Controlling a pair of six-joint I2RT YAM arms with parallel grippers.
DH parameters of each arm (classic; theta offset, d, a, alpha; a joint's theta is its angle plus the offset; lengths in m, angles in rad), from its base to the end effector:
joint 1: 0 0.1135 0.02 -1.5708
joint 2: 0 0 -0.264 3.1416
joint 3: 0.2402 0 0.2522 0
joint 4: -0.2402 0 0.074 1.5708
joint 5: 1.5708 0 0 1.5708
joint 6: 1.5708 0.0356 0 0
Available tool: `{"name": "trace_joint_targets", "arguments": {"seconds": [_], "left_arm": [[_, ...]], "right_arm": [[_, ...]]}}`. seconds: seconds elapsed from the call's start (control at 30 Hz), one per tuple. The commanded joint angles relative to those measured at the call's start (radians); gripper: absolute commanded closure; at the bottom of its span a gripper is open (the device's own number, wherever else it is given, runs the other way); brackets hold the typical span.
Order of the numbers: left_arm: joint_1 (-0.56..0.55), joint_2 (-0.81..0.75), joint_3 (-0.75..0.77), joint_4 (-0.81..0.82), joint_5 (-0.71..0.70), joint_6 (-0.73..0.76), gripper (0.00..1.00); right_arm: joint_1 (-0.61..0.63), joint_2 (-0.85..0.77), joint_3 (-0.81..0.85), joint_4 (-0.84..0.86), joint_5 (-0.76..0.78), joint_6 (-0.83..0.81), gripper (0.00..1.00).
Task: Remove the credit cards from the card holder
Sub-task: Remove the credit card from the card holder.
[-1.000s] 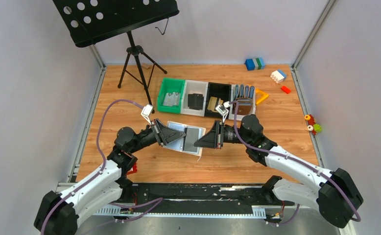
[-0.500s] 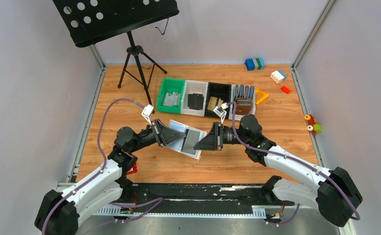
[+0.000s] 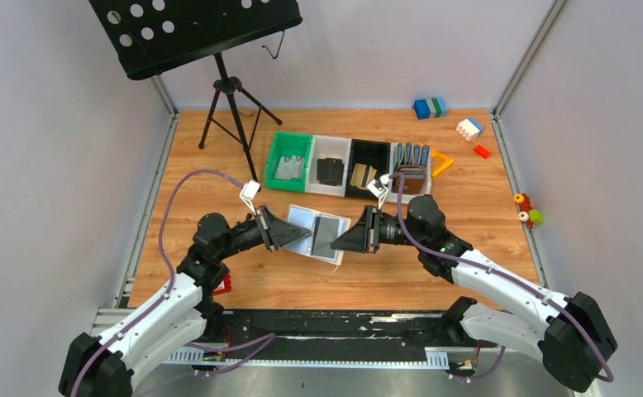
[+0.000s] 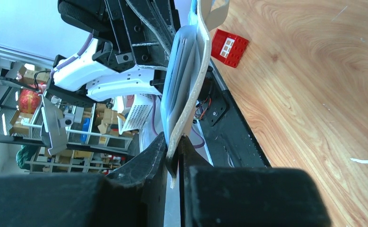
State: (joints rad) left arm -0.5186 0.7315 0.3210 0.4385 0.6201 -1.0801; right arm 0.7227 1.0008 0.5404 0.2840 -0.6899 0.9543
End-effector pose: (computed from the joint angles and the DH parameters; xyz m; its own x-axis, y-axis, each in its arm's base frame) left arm 0.1418 -0.1047 0.2500 -0.7893 -0.3760 -0.4854 0.4493 0.1852 -0.8740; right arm 0.1527 0.1648 0.2629 -0.8758 0.0668 -0.4781 -0.4593 0.1896 0.8678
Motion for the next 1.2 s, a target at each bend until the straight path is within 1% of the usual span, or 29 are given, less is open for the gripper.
{"name": "trace_joint_targets", "arguments": {"seconds": [0.0,0.03,0.1,0.17,0.23,0.37,0.53,0.6,0.73,0.83,0.87,0.93,1.0,1.1,1.17], "left_arm": [[0.018,-0.012,0.018,-0.018,0.009,0.029,1.0],[0.018,-0.01,0.016,-0.011,0.011,0.024,1.0],[0.019,0.001,0.005,0.059,0.034,-0.013,1.0],[0.017,0.026,-0.003,0.134,0.07,-0.054,0.89],[0.017,0.062,0.003,0.177,0.112,-0.073,0.83],[0.017,0.106,0.003,0.248,0.142,-0.109,0.78],[0.017,0.109,0.006,0.305,0.155,-0.136,0.71],[0.017,0.109,0.01,0.304,0.161,-0.136,0.72],[0.013,0.122,0.01,0.305,0.195,-0.123,0.8],[0.011,0.128,0.024,0.226,0.225,-0.063,0.94],[0.011,0.121,0.027,0.191,0.224,-0.04,1.0],[0.011,0.101,0.038,0.115,0.207,0.003,1.0],[0.011,0.077,0.045,0.05,0.18,0.036,1.0],[0.011,0.06,0.049,0.019,0.164,0.046,1.0],[0.011,0.064,0.049,0.007,0.166,0.047,1.0]], "right_arm": [[-0.01,-0.033,0.009,0.058,0.012,-0.004,0.97],[-0.01,-0.034,0.008,0.061,0.01,-0.002,0.98],[-0.011,-0.028,0.007,0.081,-0.002,0.005,1.0],[-0.011,-0.011,0.006,0.113,-0.025,0.017,1.0],[-0.01,0.011,0.003,0.157,-0.054,0.035,1.0],[0.001,0.063,0.002,0.237,-0.102,0.068,1.0],[0.024,0.096,0.02,0.238,-0.111,0.058,1.0],[0.027,0.104,0.025,0.239,-0.113,0.057,1.0],[0.029,0.112,0.037,0.234,-0.117,0.052,0.99],[0.03,0.11,0.045,0.213,-0.104,0.036,0.92],[0.03,0.107,0.048,0.204,-0.099,0.03,0.9],[0.029,0.099,0.052,0.187,-0.087,0.02,0.84],[0.029,0.09,0.053,0.169,-0.073,0.013,0.81],[0.028,0.078,0.054,0.142,-0.05,0.003,0.85],[0.028,0.075,0.054,0.128,-0.04,-0.001,0.94]]}}
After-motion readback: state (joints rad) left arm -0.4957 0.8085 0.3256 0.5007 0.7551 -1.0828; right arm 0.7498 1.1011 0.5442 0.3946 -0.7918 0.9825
